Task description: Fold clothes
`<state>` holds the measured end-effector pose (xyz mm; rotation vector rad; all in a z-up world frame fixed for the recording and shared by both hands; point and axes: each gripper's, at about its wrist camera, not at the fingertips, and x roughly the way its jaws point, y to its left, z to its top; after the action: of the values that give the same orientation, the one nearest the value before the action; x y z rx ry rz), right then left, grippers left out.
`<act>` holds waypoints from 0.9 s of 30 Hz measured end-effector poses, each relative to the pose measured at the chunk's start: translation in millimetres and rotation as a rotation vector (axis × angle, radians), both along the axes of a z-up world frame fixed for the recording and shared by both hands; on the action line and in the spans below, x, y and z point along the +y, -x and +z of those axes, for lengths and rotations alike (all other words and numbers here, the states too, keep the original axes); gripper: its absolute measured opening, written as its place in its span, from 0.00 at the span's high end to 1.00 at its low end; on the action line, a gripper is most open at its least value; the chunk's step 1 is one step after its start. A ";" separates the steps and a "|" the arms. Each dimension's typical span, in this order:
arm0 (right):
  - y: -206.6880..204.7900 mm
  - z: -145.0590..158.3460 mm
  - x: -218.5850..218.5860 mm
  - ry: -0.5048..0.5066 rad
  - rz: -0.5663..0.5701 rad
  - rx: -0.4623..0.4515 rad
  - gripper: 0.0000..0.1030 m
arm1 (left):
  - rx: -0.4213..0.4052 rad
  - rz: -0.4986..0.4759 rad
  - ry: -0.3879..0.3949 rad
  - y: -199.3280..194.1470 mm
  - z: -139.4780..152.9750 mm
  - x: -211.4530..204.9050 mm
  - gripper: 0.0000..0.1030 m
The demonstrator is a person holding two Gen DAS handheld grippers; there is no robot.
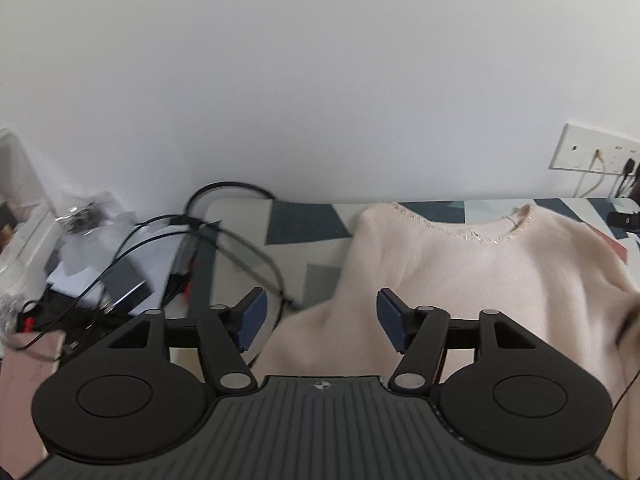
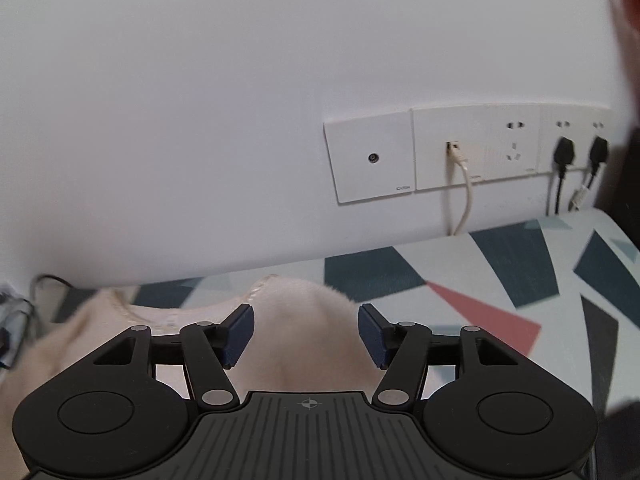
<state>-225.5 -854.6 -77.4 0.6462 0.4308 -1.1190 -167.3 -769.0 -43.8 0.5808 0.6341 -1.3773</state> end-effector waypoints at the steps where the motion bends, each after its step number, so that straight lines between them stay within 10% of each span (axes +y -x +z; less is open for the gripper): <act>1: 5.0 6.4 8.0 0.002 -0.006 -0.009 0.44 | 0.004 0.000 0.004 -2.3 3.5 11.4 0.36; 11: 19.1 41.3 107.2 -0.013 0.024 0.003 0.35 | 0.130 -0.033 -0.110 -13.6 -23.5 134.5 0.31; 27: -59.5 -35.7 216.7 -0.231 0.201 0.195 0.29 | 0.258 -0.398 -0.218 35.1 -56.3 208.7 0.26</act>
<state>-166.0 -637.9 -113.1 0.6810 0.7843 -0.9511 -202.4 -560.3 -100.2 0.7373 0.9194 -1.7876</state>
